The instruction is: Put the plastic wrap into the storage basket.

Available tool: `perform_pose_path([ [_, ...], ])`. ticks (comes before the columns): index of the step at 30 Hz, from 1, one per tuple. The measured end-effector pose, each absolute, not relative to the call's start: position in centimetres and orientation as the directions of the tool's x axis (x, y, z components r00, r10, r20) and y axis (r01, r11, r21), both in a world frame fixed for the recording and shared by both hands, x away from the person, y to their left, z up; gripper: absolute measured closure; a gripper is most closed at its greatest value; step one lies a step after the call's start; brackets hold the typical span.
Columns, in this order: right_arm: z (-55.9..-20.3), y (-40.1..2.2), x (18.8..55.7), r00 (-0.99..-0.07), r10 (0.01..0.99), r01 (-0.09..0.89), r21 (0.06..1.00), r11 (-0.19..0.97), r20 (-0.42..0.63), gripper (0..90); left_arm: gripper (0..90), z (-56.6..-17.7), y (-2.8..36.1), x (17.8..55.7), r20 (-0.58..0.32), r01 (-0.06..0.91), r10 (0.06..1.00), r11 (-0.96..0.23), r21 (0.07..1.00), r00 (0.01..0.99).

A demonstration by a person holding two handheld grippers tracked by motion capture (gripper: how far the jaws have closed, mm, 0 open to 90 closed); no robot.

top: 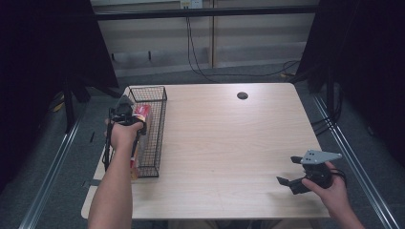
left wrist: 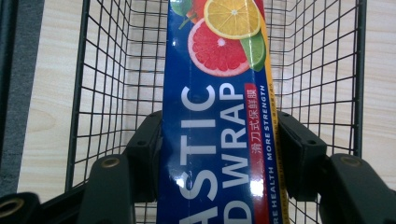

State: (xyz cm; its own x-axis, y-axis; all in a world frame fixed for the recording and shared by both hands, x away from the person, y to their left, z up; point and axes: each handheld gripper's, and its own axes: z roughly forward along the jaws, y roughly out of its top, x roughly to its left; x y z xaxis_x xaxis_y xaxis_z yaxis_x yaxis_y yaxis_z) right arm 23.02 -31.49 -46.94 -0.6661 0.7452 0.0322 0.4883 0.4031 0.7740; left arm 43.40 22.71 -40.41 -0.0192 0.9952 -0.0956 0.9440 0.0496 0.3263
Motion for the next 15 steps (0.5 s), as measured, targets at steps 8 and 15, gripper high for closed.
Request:
perform_pose_path([
  [8,-46.90,-31.47,22.97,-0.666,0.745,0.490,0.772,0.405,0.031,4.8,40.7,-40.49,22.64,43.40,-0.082,0.942,0.997,0.042,0.334,-0.016],
  [15,-46.87,-31.51,22.96,-0.665,0.747,0.487,0.775,0.404,0.028,4.8,35.5,-40.01,22.75,43.25,-0.104,0.934,0.994,0.059,0.351,-0.024],
])
